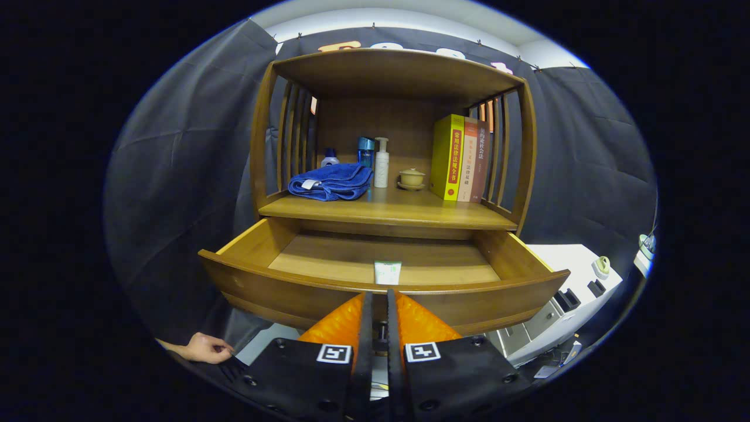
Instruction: Pull open the drawer, take out the items inside it, and place them on the countertop above the cabinet.
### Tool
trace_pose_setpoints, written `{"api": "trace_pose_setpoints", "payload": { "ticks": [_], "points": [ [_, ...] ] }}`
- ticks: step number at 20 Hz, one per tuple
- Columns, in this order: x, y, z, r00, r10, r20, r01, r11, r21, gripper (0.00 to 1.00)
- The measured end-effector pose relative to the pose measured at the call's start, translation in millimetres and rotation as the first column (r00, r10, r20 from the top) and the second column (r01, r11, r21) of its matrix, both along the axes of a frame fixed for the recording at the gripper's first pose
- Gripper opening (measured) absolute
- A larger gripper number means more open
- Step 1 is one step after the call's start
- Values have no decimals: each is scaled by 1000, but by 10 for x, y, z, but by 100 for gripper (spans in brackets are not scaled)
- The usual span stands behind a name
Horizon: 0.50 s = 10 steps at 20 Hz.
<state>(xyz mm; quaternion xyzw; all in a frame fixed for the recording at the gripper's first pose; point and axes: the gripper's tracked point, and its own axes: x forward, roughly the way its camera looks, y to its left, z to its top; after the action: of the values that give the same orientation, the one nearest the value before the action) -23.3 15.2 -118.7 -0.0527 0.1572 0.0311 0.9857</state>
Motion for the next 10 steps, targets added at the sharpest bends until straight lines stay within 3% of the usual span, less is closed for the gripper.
{"api": "trace_pose_setpoints", "payload": {
  "ticks": [1,5,6,10],
  "points": [
    [33,14,14,1000,7,1,-7,1000,2,22],
    [129,38,115,1000,22,1,-22,1000,-11,58],
    [165,45,138,1000,22,4,-22,1000,-9,56],
    [301,46,215,1000,23,4,-23,1000,11,85]
  ]
}}
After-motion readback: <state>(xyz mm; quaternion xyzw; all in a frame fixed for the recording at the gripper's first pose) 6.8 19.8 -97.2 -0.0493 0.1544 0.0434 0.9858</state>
